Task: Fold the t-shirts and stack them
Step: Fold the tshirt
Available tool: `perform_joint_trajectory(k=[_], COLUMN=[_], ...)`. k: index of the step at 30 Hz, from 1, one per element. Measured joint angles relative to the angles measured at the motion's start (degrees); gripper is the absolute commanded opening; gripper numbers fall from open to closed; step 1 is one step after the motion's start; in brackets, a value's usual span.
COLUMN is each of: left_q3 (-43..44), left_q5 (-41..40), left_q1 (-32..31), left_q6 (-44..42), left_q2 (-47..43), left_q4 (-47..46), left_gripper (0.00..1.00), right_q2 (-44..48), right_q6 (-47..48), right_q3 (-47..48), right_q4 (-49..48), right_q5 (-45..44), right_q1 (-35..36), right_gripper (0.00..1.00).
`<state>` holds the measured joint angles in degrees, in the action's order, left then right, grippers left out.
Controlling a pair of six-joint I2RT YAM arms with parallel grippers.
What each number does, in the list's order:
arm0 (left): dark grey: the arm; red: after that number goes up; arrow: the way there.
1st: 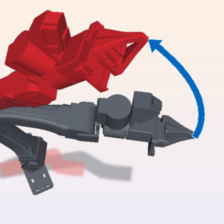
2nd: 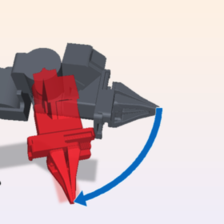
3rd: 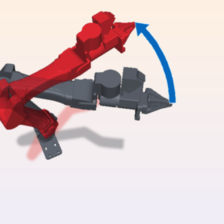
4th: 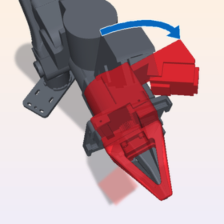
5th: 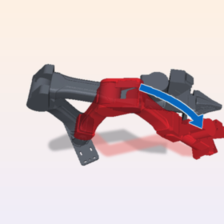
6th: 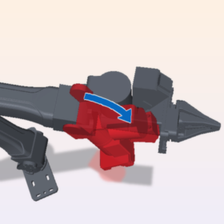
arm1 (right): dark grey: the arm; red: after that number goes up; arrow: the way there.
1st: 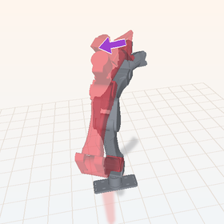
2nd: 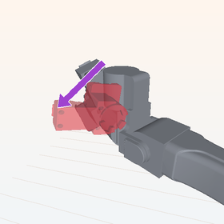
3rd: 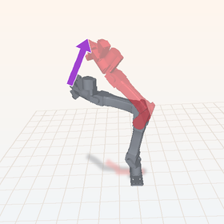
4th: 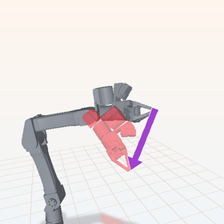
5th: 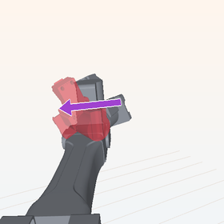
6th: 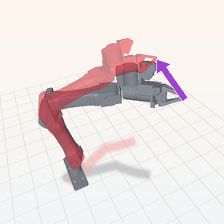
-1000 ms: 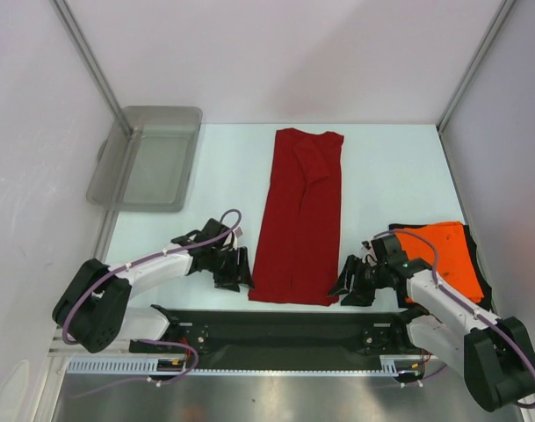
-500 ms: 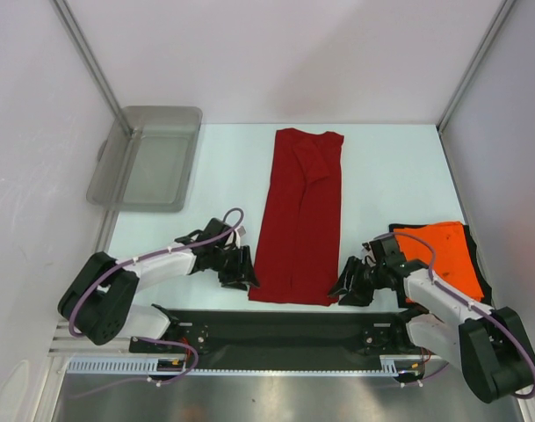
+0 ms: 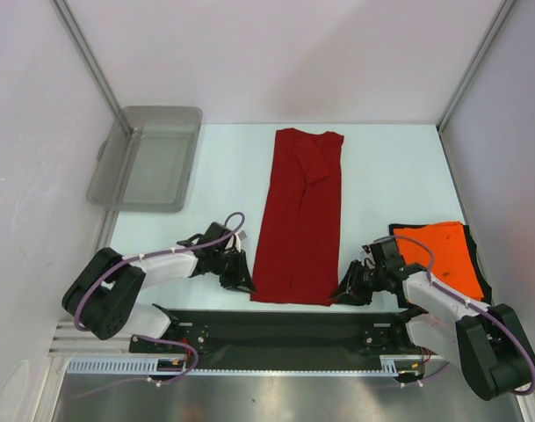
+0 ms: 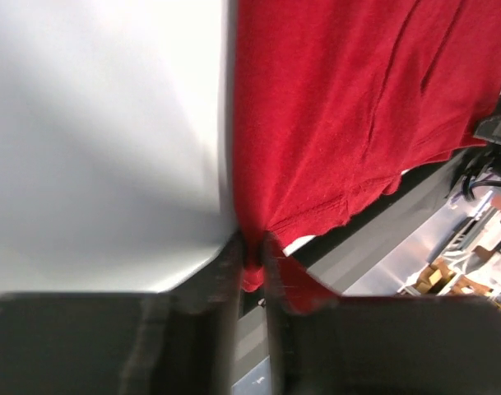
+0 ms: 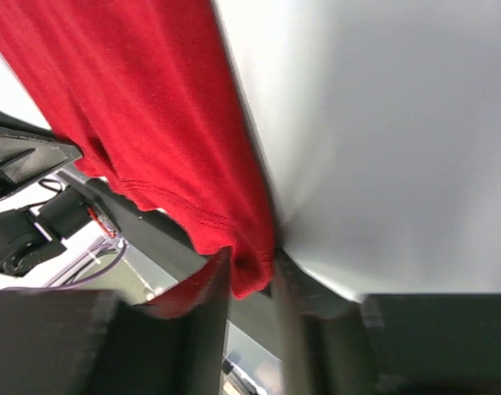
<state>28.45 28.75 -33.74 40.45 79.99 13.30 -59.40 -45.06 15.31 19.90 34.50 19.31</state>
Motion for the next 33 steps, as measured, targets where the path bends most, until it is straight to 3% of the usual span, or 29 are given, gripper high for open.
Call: perform_joint_trajectory(k=[1,2,3,9,13,18,28,33], left_q3=[-0.3,-0.7,-0.9,-1.4,3.1,20.1,61.4,70.6], left_q5=[0.0,0.1,0.4,-0.1,-1.5,-1.7,0.7,2.8], left_q1=[0.0,0.0,0.0,0.0,0.2,3.6,12.5,13.7], left_q6=[0.0,0.2,0.4,1.1,1.6,1.4,0.0,0.2], left_q2=[0.0,0.0,0.0,-1.5,-1.6,3.7,33.5,43.4], left_q4=[-0.3,-0.7,-1.1,-0.9,4.7,8.7,11.8,12.8], left_gripper=[0.11,0.02,0.00,0.00,0.00,0.00,0.00,0.00], right_q2=[0.1,0.2,0.2,4.0,4.2,-8.3,-39.6,-49.1], right_q6=[-0.1,-0.2,0.1,-0.4,1.3,6.4,13.6,15.1], right_q3=[-0.3,-0.6,-0.9,-0.2,8.3,25.4,54.8,64.2], right_q4=[-0.3,-0.5,-0.7,1.6,5.9,7.7,11.3,12.9], right_q5=[0.0,0.0,0.0,-0.9,-0.7,0.0,-0.1,0.0], right_q1=[0.0,0.0,0.0,-0.1,-3.7,-10.1,-15.9,-16.8], right_gripper=[0.26,0.05,0.00,0.00,0.00,0.00,0.00,0.00])
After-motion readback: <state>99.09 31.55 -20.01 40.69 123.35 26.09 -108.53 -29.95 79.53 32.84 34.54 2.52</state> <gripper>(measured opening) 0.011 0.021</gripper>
